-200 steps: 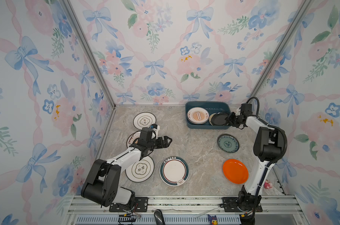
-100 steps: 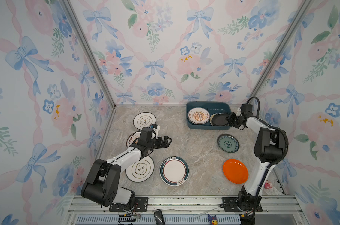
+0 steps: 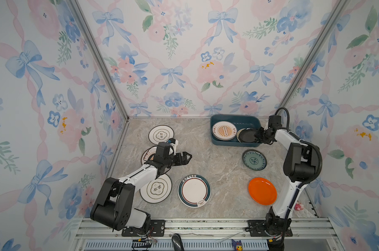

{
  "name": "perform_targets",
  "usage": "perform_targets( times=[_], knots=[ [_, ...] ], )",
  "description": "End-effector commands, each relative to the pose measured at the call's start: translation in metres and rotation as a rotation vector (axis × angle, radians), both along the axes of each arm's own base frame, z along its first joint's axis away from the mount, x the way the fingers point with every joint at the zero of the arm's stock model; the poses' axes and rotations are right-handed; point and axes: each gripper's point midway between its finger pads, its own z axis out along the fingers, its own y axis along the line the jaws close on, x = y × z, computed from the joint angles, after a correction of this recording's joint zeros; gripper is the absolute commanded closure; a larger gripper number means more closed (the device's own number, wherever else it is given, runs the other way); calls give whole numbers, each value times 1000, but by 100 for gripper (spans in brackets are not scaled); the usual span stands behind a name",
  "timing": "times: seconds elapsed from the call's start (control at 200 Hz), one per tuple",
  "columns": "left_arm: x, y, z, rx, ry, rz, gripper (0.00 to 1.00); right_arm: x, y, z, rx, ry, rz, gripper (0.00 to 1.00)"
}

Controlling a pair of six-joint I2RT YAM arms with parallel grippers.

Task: Place the plates into the plastic bin on the countertop
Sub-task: Move the plastic bin to the top-right of the table.

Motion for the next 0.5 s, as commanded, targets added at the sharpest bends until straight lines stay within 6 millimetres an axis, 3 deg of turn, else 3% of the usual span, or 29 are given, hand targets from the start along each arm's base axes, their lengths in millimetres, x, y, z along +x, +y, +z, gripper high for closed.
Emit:
perform_targets(
  times=[0.0, 0.495],
  knots=[
    [-3, 0, -2, -1, -3, -21, 2, -24, -6, -18, -106, 148, 17, 55],
    [-2, -2, 0, -5, -6, -27, 2, -22, -2, -30, -278, 263, 83, 54]
  ],
)
